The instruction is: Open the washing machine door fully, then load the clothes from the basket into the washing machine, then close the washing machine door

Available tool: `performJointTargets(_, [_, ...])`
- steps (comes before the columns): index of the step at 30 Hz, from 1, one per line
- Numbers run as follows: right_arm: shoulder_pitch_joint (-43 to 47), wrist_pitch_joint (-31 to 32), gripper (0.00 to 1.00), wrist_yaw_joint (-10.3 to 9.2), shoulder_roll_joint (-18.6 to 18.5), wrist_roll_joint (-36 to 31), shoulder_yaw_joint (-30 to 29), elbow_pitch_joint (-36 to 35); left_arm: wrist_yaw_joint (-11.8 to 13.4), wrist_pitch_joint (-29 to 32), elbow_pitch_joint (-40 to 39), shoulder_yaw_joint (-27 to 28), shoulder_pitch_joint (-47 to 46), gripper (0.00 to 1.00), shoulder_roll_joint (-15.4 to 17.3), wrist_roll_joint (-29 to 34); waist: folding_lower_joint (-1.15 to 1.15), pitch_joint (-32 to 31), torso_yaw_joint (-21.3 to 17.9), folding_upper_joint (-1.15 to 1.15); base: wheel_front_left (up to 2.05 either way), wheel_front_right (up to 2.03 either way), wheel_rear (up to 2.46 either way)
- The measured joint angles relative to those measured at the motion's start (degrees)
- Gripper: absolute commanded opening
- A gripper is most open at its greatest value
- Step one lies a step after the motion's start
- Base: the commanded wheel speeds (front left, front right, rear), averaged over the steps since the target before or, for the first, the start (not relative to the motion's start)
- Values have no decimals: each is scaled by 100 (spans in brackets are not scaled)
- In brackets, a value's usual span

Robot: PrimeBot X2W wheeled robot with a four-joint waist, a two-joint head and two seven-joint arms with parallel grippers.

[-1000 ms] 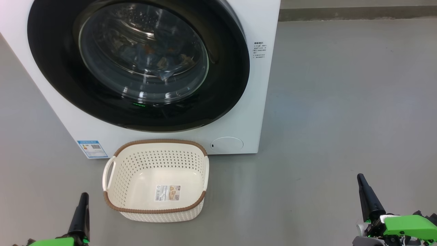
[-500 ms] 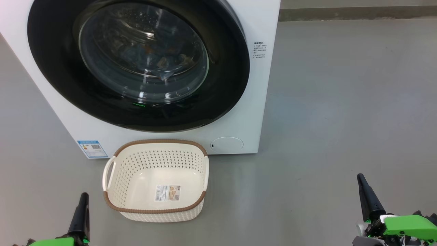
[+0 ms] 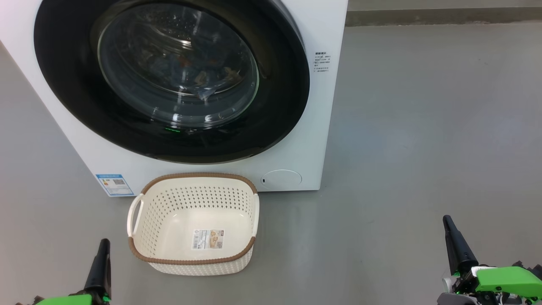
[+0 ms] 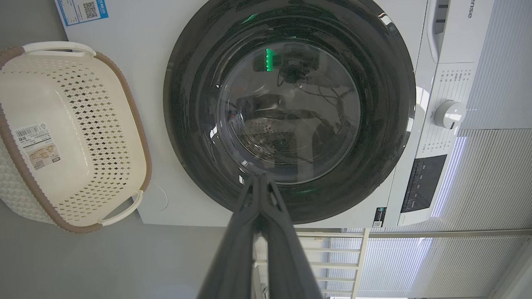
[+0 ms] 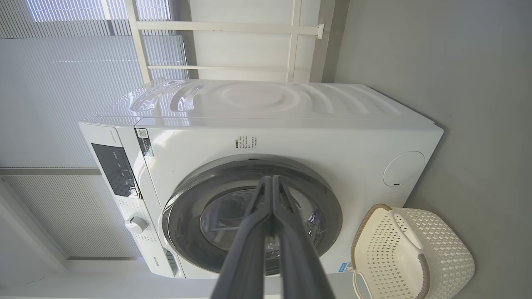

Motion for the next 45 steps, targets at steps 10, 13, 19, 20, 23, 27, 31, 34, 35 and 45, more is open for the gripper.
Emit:
performJointTargets(10, [0, 0, 0, 0, 0, 0, 0, 0, 0, 0, 0, 0, 0, 0, 0, -1, 0, 0, 0, 0, 0, 0, 0])
performJointTargets(13, [0, 0, 0, 0, 0, 0, 0, 0, 0, 0, 0, 0, 0, 0, 0, -1, 0, 0, 0, 0, 0, 0, 0])
performJointTargets(19, [0, 0, 0, 0, 0, 0, 0, 0, 0, 0, 0, 0, 0, 0, 0, -1, 0, 0, 0, 0, 0, 0, 0])
performJointTargets(20, [0, 0, 0, 0, 0, 0, 0, 0, 0, 0, 0, 0, 0, 0, 0, -1, 0, 0, 0, 0, 0, 0, 0])
performJointTargets(23, [0, 0, 0, 0, 0, 0, 0, 0, 0, 0, 0, 0, 0, 0, 0, -1, 0, 0, 0, 0, 0, 0, 0])
performJointTargets(27, [0, 0, 0, 0, 0, 0, 0, 0, 0, 0, 0, 0, 0, 0, 0, -1, 0, 0, 0, 0, 0, 0, 0])
performJointTargets(31, [-1, 0, 0, 0, 0, 0, 0, 0, 0, 0, 0, 0, 0, 0, 0, -1, 0, 0, 0, 0, 0, 0, 0])
performJointTargets(34, [-1, 0, 0, 0, 0, 0, 0, 0, 0, 0, 0, 0, 0, 0, -1, -1, 0, 0, 0, 0, 0, 0, 0])
performJointTargets(35, [-1, 0, 0, 0, 0, 0, 0, 0, 0, 0, 0, 0, 0, 0, -1, -1, 0, 0, 0, 0, 0, 0, 0])
performJointTargets(45, [-1, 0, 0, 0, 0, 0, 0, 0, 0, 0, 0, 0, 0, 0, -1, -1, 0, 0, 0, 0, 0, 0, 0])
